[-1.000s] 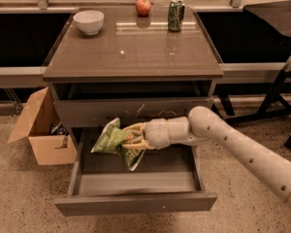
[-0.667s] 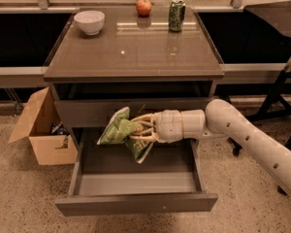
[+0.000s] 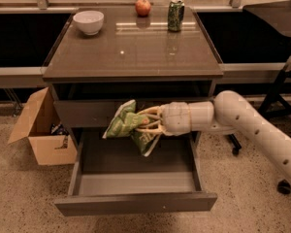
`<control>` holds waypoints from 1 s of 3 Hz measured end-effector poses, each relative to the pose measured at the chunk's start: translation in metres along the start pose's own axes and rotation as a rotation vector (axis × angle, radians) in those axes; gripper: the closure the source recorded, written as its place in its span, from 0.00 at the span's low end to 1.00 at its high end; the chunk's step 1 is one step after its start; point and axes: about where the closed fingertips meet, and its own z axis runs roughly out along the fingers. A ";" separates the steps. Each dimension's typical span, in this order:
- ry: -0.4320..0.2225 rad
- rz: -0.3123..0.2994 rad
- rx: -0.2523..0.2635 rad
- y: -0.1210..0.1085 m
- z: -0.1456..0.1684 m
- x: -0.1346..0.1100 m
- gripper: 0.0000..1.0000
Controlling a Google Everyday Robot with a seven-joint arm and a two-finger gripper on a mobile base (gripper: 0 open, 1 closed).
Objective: Pick green jalapeno chip bag from middle drawer and place on counter
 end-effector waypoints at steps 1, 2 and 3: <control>0.045 -0.064 0.013 -0.032 -0.043 -0.032 1.00; 0.116 -0.110 0.022 -0.068 -0.081 -0.063 1.00; 0.151 -0.153 0.049 -0.113 -0.126 -0.079 1.00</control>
Offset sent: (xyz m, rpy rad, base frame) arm 0.0496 -0.1216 0.1792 -0.1907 -0.1801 -0.1324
